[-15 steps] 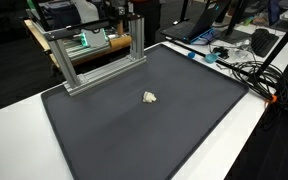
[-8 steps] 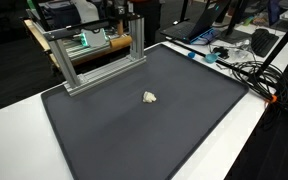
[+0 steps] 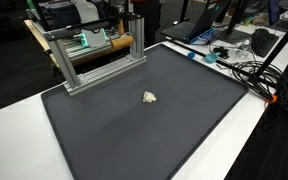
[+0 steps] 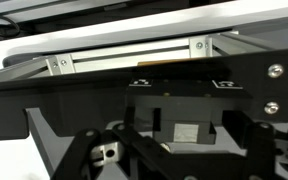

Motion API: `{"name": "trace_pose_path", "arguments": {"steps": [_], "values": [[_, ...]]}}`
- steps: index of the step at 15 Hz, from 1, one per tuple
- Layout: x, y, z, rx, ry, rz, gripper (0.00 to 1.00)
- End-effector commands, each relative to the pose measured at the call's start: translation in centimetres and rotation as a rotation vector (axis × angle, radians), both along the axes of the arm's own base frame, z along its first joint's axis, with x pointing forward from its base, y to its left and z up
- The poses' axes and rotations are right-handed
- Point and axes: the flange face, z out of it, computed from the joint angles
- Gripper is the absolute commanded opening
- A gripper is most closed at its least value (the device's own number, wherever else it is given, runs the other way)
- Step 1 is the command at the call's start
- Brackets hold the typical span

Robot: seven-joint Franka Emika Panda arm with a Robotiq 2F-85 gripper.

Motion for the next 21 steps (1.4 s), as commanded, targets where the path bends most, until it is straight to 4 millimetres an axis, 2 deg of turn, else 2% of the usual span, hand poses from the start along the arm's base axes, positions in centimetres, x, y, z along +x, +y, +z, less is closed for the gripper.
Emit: {"name": "trace_pose_path", "arguments": {"steps": [1, 2, 3, 5, 7, 9, 10, 11, 13, 16, 21], "values": [[-1.0, -0.6, 0.7, 0.013, -0.003, 0.022, 0.71], [-1.0, -0.7, 0.7, 0.017, -0.009, 0.023, 0.67], [-1.0, -0.7, 0.7, 0.019, -0.016, 0.029, 0.58], [-0.9, -0.7, 0.8, 0.021, -0.027, 0.038, 0.50], [-0.9, -0.3, 0.8, 0.022, -0.030, 0.047, 0.44], [-0.8, -0.2, 0.7, 0.023, -0.034, 0.055, 0.45], [-0.8, -0.2, 0.7, 0.024, -0.034, 0.058, 0.41], [-0.7, -0.2, 0.6, 0.027, -0.035, 0.061, 0.22], [-0.6, -0.4, 0.8, 0.035, -0.041, 0.060, 0.22], [0.4, -1.1, 2.4, 0.042, -0.119, 0.019, 0.22], [4.1, -3.1, 3.9, 0.032, -0.235, -0.071, 0.22]]}}
